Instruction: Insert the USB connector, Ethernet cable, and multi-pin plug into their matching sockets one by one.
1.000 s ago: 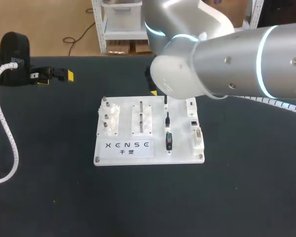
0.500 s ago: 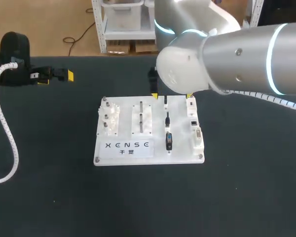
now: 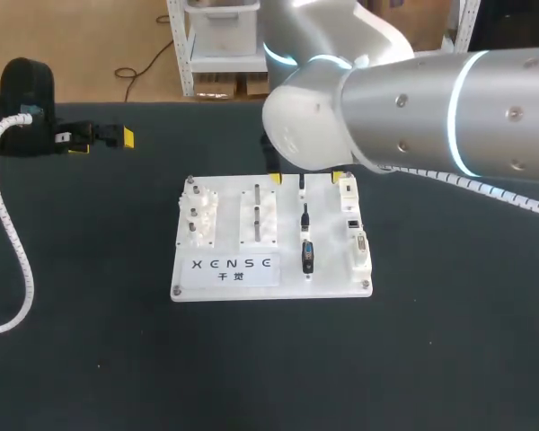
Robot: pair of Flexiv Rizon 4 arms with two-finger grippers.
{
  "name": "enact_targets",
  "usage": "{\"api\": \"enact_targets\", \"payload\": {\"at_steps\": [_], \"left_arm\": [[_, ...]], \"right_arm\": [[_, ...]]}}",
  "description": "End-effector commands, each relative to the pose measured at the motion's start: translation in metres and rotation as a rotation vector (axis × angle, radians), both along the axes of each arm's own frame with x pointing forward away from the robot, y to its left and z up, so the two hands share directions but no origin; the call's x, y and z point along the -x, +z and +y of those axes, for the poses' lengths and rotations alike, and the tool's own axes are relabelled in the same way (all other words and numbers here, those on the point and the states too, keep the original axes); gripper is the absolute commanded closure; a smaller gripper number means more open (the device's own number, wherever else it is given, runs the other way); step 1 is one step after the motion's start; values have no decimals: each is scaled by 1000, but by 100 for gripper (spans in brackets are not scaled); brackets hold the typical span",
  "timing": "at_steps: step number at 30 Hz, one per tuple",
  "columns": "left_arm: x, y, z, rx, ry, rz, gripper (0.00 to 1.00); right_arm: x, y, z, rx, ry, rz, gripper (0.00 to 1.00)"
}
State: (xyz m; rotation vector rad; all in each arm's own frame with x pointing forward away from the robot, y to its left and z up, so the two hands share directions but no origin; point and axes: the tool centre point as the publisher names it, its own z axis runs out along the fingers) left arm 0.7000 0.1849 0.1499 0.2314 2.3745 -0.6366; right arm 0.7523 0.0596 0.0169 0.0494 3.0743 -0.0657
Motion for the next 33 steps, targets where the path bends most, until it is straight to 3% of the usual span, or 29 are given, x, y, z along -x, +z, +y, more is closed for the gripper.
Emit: {"api": "enact_targets", "payload": {"at_steps": [1,2,8,19,25,33], "left_arm": [[0,0,0,0,0,0,0],[0,0,0,0,0,0,0],[0,0,0,0,0,0,0],[0,0,0,0,0,0,0],[0,0,0,0,0,0,0],[0,0,0,0,0,0,0]], "right_arm": [[0,-2,0,-2,-1,6,44],[1,-3,1,-2,0,6,53],[2,-3,2,-11,-2,7,75],[5,-4,6,-31,13,4,87],[7,2,8,-37,37,-32,100],[12,22,4,-29,67,-109,100]]}}
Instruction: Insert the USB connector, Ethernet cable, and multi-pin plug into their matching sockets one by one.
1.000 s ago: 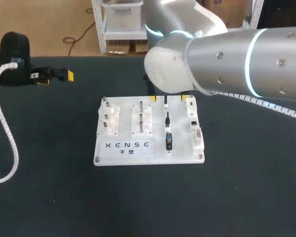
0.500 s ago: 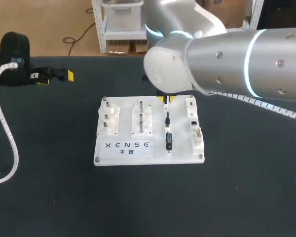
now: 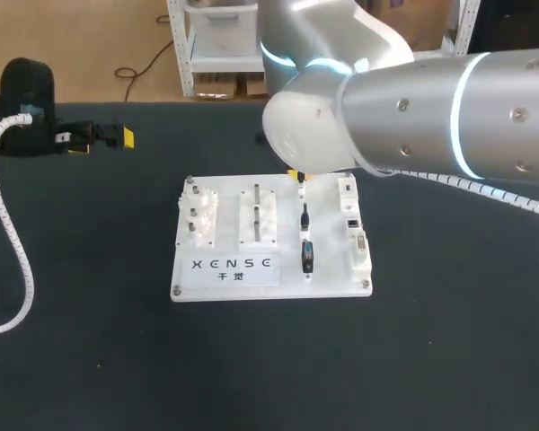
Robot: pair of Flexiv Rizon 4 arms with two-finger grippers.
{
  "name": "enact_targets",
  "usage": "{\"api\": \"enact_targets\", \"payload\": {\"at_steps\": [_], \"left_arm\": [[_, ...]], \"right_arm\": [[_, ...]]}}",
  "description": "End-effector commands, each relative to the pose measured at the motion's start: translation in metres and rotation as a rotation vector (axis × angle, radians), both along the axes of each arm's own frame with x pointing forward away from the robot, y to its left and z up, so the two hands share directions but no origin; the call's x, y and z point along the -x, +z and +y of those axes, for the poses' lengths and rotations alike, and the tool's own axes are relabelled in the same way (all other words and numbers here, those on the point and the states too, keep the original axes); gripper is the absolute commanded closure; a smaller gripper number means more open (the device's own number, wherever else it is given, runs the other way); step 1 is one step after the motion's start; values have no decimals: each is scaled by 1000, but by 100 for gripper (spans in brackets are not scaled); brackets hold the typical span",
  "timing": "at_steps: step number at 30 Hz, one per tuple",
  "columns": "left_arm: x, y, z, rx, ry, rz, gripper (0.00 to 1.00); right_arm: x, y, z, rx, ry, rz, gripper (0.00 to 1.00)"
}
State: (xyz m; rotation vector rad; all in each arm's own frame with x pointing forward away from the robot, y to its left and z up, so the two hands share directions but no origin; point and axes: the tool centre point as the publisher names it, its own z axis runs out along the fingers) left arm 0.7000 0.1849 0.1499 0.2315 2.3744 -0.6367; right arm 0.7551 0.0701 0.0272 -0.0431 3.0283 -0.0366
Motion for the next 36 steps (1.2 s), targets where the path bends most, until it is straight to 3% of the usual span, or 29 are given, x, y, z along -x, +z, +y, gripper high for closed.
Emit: {"api": "enact_targets", "payload": {"at_steps": [1,7,15,36], "left_arm": [[0,0,0,0,0,0,0],[0,0,0,0,0,0,0],[0,0,0,0,0,0,0],[0,0,0,0,0,0,0]], "right_arm": [[16,14,-7,-9,8,-76,100],[22,26,-26,-14,-7,-109,100],[26,16,-60,43,-32,-120,100],[23,2,-79,84,-60,-108,100]]}}
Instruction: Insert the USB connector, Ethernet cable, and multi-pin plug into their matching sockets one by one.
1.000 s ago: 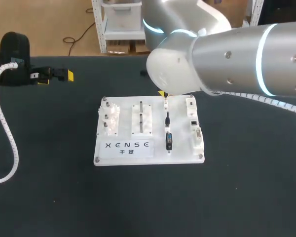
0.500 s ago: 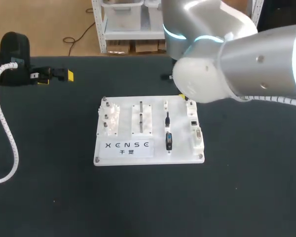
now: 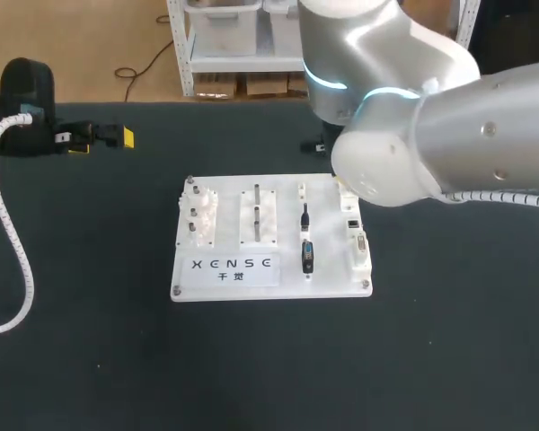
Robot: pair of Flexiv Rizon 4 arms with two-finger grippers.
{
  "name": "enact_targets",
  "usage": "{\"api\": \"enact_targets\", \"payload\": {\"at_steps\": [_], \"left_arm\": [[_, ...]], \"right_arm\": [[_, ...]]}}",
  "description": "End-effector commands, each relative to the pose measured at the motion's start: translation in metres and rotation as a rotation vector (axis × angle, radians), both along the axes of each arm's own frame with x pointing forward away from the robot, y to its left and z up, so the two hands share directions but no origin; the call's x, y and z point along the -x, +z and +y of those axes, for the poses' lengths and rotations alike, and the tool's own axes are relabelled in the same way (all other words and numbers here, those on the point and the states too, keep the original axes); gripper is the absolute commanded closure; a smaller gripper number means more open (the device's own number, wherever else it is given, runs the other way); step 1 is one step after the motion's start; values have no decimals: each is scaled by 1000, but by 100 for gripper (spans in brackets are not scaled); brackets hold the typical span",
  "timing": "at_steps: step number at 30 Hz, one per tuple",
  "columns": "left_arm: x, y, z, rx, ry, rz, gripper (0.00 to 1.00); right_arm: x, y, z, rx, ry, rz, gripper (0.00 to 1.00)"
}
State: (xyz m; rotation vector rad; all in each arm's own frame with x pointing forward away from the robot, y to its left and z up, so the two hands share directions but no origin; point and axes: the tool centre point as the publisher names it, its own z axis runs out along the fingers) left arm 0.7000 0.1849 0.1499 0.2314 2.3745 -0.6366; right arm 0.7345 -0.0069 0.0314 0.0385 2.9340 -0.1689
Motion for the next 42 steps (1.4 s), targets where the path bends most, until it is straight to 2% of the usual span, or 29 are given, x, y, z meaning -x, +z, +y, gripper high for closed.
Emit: {"api": "enact_targets", "payload": {"at_steps": [1,19,29,42], "left_arm": [[0,0,0,0,0,0,0],[0,0,0,0,0,0,0],[0,0,0,0,0,0,0],[0,0,0,0,0,0,0]], "right_arm": [[3,-3,-2,-1,-1,-15,100],[-1,-10,-5,5,8,-9,100],[-5,-9,-6,8,12,-27,100],[0,-12,0,-14,19,1,100]]}}
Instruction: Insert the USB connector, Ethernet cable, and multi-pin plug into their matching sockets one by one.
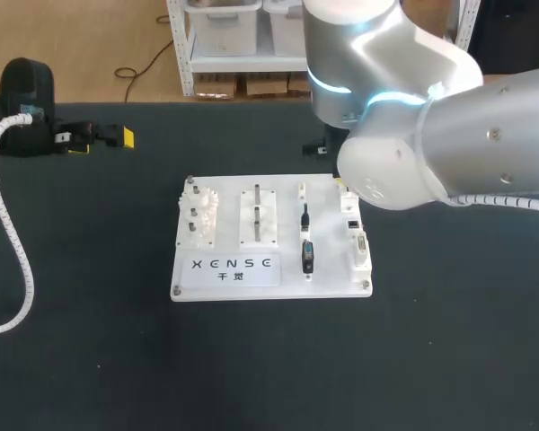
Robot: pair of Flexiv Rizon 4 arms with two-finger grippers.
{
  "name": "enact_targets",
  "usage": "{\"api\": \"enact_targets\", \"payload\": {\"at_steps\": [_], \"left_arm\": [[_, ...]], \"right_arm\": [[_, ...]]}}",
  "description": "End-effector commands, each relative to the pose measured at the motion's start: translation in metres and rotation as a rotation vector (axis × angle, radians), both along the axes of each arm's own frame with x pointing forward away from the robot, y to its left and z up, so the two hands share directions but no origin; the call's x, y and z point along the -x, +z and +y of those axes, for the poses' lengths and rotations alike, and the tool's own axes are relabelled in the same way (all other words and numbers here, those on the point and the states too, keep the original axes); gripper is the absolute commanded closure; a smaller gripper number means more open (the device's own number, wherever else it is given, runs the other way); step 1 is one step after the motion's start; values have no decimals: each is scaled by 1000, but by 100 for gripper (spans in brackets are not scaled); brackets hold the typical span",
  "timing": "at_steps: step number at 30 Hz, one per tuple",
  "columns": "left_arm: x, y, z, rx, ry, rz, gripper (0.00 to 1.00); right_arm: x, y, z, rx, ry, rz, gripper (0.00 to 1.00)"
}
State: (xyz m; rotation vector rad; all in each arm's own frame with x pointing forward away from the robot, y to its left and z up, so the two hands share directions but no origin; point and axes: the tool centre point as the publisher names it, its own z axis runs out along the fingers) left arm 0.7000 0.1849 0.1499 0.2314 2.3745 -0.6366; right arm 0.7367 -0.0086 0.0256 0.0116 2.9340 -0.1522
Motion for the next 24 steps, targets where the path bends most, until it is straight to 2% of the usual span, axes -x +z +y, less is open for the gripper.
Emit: {"api": "enact_targets", "payload": {"at_steps": [1,12,24], "left_arm": [[0,0,0,0,0,0,0],[0,0,0,0,0,0,0],[0,0,0,0,0,0,0]], "right_arm": [[2,-5,2,-8,-1,2,100],[0,-1,2,-14,-7,-4,100],[0,-30,-7,-7,-53,57,100]]}}
